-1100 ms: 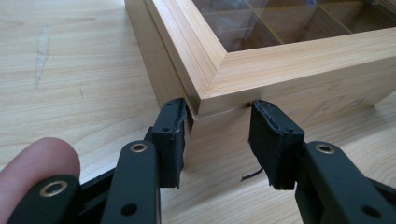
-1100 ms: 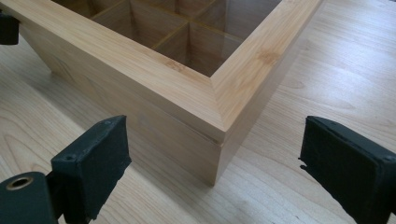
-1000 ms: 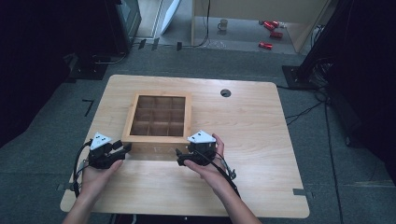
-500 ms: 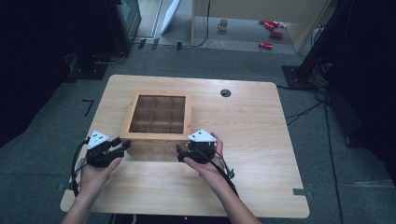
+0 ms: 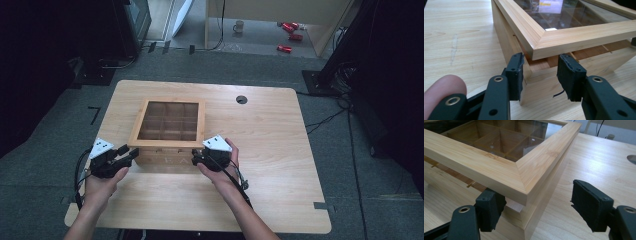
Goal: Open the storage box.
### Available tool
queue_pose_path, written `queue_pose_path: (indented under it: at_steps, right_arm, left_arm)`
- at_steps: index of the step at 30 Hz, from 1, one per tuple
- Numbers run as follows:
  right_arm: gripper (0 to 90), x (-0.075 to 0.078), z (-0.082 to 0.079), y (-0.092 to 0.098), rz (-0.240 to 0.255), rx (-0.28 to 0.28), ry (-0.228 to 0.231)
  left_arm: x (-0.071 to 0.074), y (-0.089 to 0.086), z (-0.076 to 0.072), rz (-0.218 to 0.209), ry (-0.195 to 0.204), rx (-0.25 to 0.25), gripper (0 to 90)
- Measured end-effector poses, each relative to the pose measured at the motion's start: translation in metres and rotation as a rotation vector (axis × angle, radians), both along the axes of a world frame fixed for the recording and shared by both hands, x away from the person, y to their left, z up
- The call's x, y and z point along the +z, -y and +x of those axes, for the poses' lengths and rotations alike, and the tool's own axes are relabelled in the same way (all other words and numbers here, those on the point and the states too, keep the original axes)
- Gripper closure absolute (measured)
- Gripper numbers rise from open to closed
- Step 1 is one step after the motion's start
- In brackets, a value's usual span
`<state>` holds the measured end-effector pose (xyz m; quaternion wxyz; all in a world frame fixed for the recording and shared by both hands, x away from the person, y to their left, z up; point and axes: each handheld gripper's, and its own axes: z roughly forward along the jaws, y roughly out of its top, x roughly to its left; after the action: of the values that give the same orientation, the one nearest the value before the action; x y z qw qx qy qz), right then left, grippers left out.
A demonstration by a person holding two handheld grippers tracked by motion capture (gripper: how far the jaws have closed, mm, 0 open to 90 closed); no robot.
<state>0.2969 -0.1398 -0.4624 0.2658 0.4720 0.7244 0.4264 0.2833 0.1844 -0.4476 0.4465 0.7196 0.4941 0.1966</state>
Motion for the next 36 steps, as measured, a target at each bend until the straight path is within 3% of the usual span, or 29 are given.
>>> queue_pose_path:
  at_steps: [6, 12, 16, 29, 36]
  right_arm:
    - [27.6, 0.005, 0.001, 0.001, -0.007, 0.011, 0.021]
    - [27.5, 0.019, 0.004, 0.002, -0.006, 0.019, 0.058]
    - [27.4, 0.027, 0.007, 0.002, -0.024, 0.028, 0.078]
    - [27.4, 0.059, 0.024, 0.001, -0.03, 0.032, 0.128]
    - [28.5, 0.074, 0.038, 0.002, -0.028, 0.045, 0.149]
  left_arm:
    - [-0.002, -0.003, -0.007, 0.018, -0.014, -0.016, 41.8]
    - [-0.019, -0.006, -0.014, 0.048, -0.083, -0.009, 22.9]
    - [-0.032, -0.006, -0.017, 0.1, -0.124, 0.001, 14.2]
    - [-0.063, 0.008, -0.018, 0.233, -0.199, 0.013, 10.8]
    - [-0.069, 0.01, -0.022, 0.264, -0.158, 0.024, 10.0]
